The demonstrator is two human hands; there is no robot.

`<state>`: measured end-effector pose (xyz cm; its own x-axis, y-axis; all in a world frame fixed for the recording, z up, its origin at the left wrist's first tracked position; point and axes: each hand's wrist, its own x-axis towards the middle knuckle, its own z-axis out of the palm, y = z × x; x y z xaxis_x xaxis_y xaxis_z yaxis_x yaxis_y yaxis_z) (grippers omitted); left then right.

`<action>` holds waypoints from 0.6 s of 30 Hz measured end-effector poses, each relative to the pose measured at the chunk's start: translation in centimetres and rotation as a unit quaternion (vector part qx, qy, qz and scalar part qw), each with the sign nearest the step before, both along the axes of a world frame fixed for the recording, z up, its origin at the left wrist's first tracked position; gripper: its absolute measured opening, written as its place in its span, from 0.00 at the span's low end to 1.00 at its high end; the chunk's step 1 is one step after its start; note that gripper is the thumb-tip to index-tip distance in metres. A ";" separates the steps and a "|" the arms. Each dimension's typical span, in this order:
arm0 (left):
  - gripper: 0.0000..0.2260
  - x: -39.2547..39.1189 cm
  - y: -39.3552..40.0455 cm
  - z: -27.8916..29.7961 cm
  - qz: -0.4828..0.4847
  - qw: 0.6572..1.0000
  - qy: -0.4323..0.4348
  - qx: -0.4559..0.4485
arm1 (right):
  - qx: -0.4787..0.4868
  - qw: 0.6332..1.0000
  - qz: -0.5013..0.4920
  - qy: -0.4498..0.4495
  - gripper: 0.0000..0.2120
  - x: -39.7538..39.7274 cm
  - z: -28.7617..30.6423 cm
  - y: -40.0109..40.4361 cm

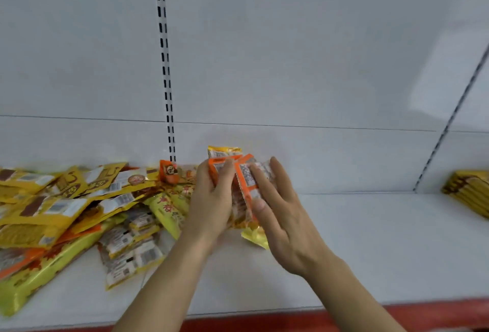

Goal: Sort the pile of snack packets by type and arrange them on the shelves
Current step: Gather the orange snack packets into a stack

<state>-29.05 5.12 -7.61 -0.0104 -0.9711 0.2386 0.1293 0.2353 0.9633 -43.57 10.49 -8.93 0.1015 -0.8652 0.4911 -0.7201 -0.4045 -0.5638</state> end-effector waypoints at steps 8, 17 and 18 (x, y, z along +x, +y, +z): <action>0.17 -15.5 1.5 -1.6 -0.168 0.985 0.011 0.049 | 0.025 0.986 -0.152 -0.068 0.25 -14.3 -0.7 4.6; 0.15 -35.5 2.4 -2.6 -0.225 0.965 0.041 0.126 | 0.007 0.975 -0.222 -0.015 0.28 -33.5 -1.9 6.3; 0.16 -37.4 2.3 -2.6 -0.215 0.967 0.046 0.130 | 0.001 0.975 -0.223 -0.005 0.29 -35.2 -1.9 6.1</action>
